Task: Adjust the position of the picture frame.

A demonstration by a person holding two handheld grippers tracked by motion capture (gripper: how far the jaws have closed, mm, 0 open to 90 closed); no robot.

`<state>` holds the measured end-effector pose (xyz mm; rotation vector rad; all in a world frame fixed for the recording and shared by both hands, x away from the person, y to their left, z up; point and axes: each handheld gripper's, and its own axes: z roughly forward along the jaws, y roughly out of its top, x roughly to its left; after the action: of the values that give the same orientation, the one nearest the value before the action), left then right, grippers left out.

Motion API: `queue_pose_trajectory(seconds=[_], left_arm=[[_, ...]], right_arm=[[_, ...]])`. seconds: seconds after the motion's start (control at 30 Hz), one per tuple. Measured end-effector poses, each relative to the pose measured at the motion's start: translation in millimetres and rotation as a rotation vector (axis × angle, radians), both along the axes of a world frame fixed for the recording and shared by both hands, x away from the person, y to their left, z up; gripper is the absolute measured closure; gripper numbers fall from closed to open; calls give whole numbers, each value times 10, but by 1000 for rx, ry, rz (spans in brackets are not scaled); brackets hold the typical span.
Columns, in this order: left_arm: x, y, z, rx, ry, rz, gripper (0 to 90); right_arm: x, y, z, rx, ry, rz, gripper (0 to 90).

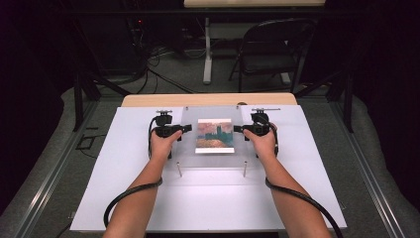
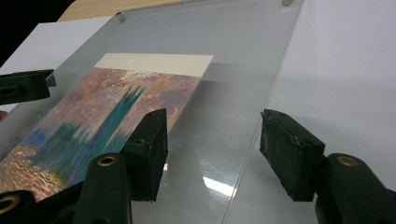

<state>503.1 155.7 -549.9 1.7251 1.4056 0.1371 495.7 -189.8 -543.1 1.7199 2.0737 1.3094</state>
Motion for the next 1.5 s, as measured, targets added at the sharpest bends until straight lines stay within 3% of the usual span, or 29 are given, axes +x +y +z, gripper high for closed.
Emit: queue_pose_trajectory(seconds=[0.13, 0.67, 0.9, 1.1, 1.5], left_arm=[[1, -14, 0, 7, -2, -3, 359], [-2, -3, -39, -51, 39, 0, 319], [-9, -15, -50, -65, 46, -4, 310], [-14, -21, -67, -78, 39, 7, 312], [-23, -38, -60, -78, 45, 41, 337]], right_arm=[[13, 8, 1, 0, -2, -3, 413], [40, 19, -9, 0, 23, -6, 379], [47, 22, -43, 29, 20, -17, 358], [56, 20, -65, 73, 49, -25, 358], [43, 46, -61, 75, 53, -61, 381]])
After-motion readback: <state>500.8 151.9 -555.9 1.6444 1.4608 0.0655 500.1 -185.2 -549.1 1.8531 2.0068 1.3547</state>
